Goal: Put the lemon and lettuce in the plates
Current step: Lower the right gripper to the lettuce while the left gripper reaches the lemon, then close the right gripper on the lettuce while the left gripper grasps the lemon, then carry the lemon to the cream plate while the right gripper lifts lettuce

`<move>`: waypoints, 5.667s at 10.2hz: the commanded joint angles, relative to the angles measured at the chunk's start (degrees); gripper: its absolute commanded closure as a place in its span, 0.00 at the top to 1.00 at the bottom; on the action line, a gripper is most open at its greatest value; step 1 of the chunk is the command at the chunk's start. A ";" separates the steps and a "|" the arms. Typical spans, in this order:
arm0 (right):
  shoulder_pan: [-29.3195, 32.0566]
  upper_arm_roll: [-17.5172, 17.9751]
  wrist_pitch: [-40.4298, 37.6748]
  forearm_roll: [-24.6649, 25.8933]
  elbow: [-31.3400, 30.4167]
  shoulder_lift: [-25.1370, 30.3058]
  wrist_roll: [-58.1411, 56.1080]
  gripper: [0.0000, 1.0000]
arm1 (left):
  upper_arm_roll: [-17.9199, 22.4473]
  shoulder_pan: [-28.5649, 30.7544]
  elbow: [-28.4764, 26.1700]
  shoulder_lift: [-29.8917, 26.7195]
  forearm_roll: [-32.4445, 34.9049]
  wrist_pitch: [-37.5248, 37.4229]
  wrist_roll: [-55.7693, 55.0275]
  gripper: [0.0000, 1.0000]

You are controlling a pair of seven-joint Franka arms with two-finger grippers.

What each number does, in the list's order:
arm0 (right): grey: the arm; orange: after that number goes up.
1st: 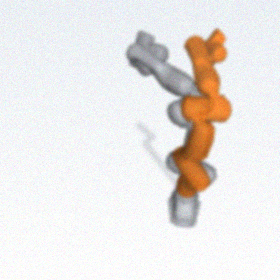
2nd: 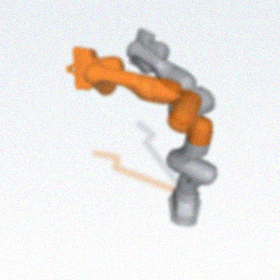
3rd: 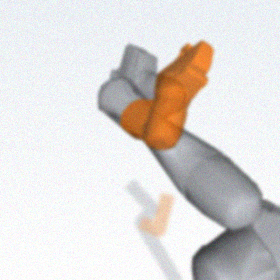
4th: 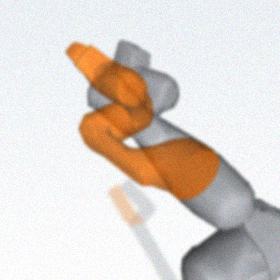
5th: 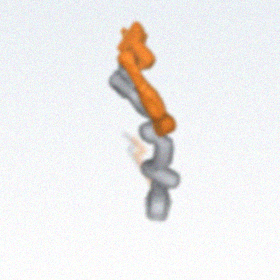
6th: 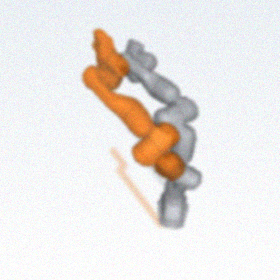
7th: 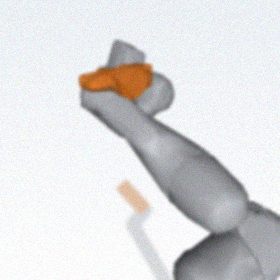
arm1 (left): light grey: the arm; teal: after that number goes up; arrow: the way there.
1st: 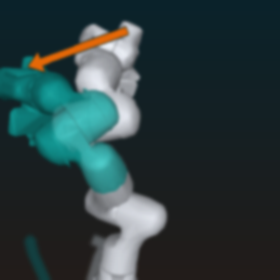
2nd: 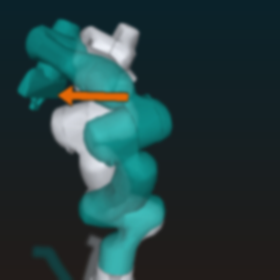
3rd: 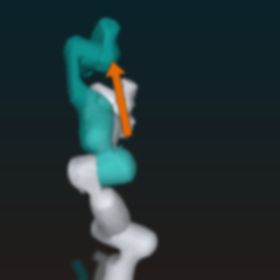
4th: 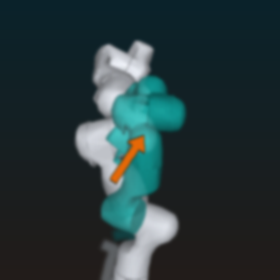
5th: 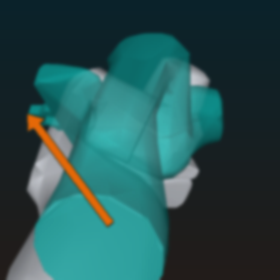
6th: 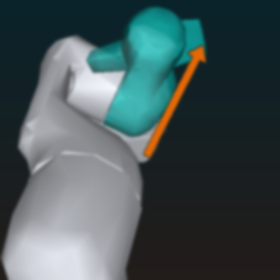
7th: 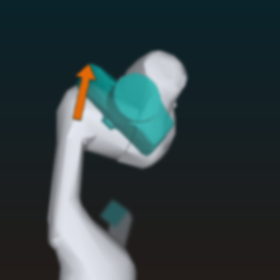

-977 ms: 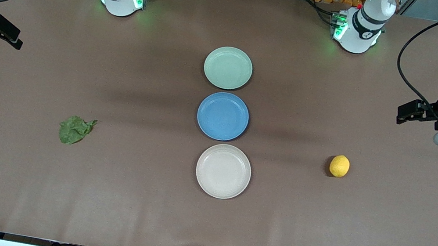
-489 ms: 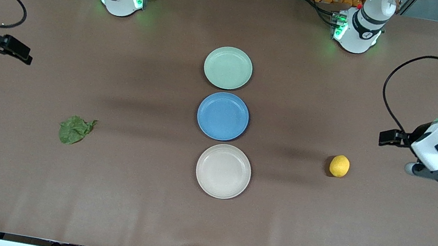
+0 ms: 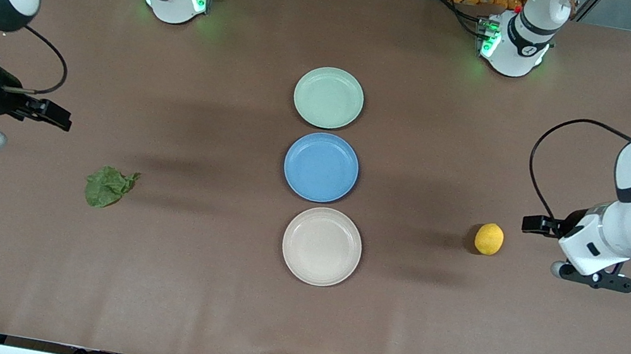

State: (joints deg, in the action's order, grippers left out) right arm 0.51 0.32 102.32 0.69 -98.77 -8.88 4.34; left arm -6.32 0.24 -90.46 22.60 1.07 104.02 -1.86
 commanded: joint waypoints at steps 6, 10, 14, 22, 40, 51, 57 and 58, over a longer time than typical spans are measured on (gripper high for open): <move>2.65 0.29 18.79 2.91 -14.52 -2.18 -0.48 1.00 | -0.10 -1.21 -2.96 7.63 0.51 11.11 1.33 1.00; 4.14 0.29 25.55 2.91 -14.96 -7.81 0.14 1.00 | -0.19 -1.91 -3.50 10.70 3.41 14.36 1.33 1.00; 5.03 0.29 32.49 2.91 -15.31 -13.17 0.14 1.00 | -0.27 -2.18 -5.68 10.98 3.76 16.82 1.33 1.00; 4.85 0.47 44.19 2.12 -17.51 -20.03 2.69 1.00 | -0.19 -1.56 -17.20 10.89 3.76 33.43 1.42 1.00; 4.15 0.82 47.53 0.54 -17.50 -22.50 5.76 0.00 | -0.27 -2.35 -8.98 11.33 3.51 24.96 2.39 0.35; 0.29 2.31 38.49 0.27 -26.28 -5.90 9.08 0.00 | -3.88 -13.94 10.11 16.24 -3.18 18.94 -11.39 0.35; -13.24 2.49 30.49 0.27 -26.82 -0.53 30.16 0.00 | -3.88 -20.71 16.44 22.21 -3.18 24.64 -24.39 0.35; -15.78 2.58 30.48 0.27 -26.56 -0.35 33.94 0.00 | -3.88 -21.33 16.63 22.92 -3.27 27.18 -26.25 0.35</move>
State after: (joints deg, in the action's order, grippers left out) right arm -12.66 3.07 133.18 1.42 -123.74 -11.69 33.53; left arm -10.80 -19.67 -77.06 43.14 -0.88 129.26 -25.22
